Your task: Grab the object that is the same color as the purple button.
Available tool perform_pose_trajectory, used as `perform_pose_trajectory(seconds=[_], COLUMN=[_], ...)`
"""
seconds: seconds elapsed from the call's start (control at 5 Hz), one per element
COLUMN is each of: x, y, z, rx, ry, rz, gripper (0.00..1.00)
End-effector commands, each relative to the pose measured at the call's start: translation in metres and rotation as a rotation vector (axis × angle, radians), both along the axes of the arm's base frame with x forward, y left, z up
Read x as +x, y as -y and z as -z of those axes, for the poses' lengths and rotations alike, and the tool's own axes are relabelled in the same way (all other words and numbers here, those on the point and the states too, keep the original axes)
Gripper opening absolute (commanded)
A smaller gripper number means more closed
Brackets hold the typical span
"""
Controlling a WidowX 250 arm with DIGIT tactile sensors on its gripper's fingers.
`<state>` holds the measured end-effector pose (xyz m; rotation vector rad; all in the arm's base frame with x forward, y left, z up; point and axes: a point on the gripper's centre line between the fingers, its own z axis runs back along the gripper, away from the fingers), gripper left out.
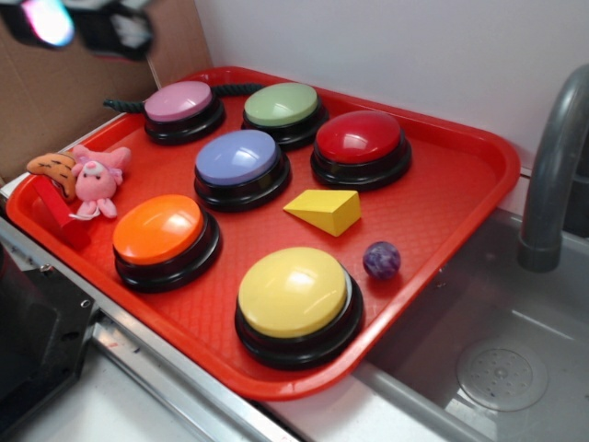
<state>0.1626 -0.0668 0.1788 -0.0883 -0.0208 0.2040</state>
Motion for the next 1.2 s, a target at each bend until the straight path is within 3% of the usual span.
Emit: perform_pose_trajectory(seconds=[0.0,0.4,0.6,0.8,1.0], x=[0.044,0.072,0.075,0.08,0.081], y=[0.045,0.067,0.08,0.086,0.091], z=[0.063,0.106,0.126,0.143,0.151], rx=[-0.048,-0.085,-0.11,-0.178,-0.21], ry=[-0.009,0.033,0.013,0.007,0.022], rz=[-0.063,-0.084,-0.069,-0.025,0.015], gripper=[1.0,1.0,1.0,1.0,1.0])
